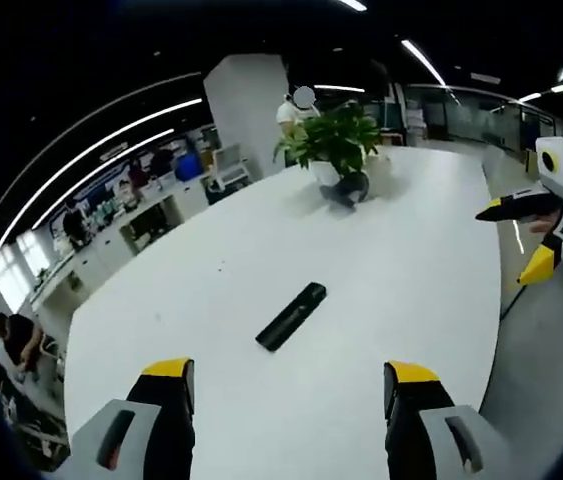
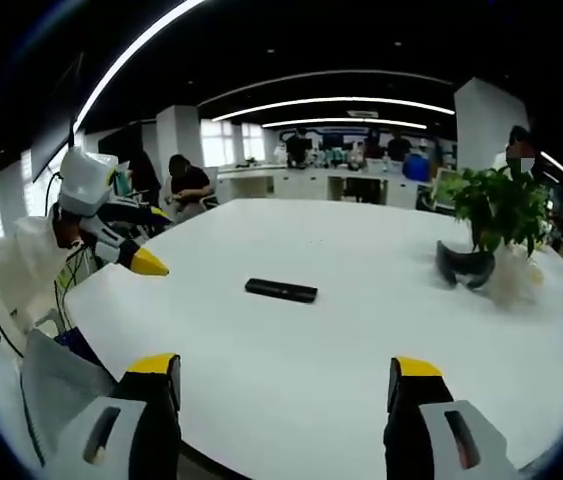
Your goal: Press the specified remote control buttons in sequence, fully releasing each button before pressing the next.
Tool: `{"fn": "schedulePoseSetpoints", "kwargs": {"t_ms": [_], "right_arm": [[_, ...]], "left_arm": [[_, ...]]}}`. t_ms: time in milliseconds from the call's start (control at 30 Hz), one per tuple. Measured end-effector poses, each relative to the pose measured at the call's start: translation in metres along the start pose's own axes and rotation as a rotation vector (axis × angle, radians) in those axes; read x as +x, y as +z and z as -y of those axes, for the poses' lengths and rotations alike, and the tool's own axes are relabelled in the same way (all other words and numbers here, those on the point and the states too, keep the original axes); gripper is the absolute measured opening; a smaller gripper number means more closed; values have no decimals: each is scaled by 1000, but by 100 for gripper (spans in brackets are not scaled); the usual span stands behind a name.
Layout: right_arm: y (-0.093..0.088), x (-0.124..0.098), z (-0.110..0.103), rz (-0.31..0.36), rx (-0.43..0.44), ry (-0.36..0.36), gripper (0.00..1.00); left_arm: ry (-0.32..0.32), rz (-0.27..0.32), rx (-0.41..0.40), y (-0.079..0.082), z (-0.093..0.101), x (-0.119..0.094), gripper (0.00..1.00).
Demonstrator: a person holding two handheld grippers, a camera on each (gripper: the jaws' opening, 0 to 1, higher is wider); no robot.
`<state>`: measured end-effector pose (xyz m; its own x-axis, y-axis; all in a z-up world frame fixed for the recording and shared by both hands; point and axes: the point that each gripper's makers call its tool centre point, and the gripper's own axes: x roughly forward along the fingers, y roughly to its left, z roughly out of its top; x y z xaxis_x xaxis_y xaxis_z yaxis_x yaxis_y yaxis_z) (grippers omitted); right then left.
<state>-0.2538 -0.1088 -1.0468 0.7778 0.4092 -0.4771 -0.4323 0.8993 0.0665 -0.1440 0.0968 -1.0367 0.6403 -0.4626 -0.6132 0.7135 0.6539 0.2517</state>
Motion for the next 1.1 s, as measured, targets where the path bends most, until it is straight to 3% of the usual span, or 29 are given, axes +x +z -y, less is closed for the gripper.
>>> {"fn": "schedulePoseSetpoints", "kwargs": {"t_ms": [133,467,733,933,1100], "right_arm": [[-3,-2,2,-9,12,-11,78],[-15,-6,-3,-65,86,38,38],[-16,2,-15,-88,95,77,15],[-18,4,-14,-116,104,88,1],[-20,4,-12,-140,133,95,0]], "left_arm": [[-23,-10,26,5,-2,13,77],[-116,-63,53,5,0,47,71],[-135,-99,107,10,-12,70,70],[-157,-151,156,6,-23,94,70],[-169,-186,199,4,-30,112,65]]}}
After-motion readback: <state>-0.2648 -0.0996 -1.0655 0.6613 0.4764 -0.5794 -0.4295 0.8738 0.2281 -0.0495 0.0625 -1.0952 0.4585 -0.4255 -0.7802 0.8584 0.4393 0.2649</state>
